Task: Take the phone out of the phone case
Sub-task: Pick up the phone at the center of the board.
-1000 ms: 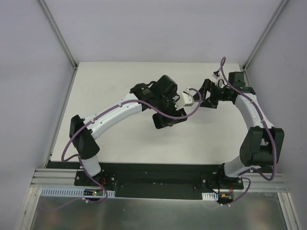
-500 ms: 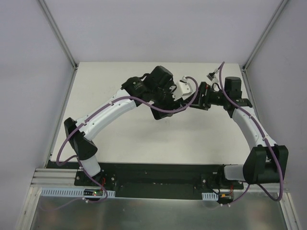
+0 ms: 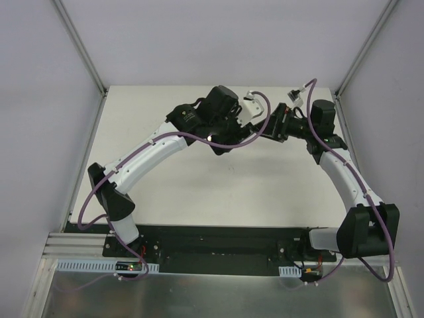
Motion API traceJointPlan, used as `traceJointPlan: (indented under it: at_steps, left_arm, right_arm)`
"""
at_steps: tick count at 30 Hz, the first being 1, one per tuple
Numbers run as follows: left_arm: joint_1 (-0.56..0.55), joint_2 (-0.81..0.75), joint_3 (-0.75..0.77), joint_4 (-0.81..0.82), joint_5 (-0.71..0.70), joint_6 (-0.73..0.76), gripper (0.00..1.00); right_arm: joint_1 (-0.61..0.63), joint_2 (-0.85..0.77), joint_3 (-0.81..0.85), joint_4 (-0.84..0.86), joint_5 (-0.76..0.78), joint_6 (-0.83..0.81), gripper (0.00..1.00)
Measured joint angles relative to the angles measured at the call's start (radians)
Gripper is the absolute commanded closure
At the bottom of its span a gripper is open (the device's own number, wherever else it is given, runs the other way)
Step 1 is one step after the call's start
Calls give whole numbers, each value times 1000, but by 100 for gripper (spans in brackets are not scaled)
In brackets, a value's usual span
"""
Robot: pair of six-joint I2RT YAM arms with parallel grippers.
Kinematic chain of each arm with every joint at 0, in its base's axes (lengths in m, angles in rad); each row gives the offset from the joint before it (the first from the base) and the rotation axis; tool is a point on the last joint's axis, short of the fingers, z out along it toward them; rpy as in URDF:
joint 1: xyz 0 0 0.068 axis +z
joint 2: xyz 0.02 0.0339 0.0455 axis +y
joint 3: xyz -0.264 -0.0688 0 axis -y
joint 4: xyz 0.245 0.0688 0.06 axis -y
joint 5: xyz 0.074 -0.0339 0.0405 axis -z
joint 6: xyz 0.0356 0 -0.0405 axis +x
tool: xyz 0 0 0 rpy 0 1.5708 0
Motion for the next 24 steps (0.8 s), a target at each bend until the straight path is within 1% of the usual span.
traceJointPlan:
  at_steps: [8, 15, 24]
  left_arm:
    - [6, 21, 17, 35, -67, -72, 100]
    - [6, 58, 49, 48, -104, -138, 100]
    - [6, 78, 76, 55, -108, -188, 100]
  right_arm:
    - [63, 0, -2, 89, 71, 73, 2]
    - [114, 6, -2, 130, 121, 96, 4]
    - [124, 68, -2, 145, 151, 111, 6]
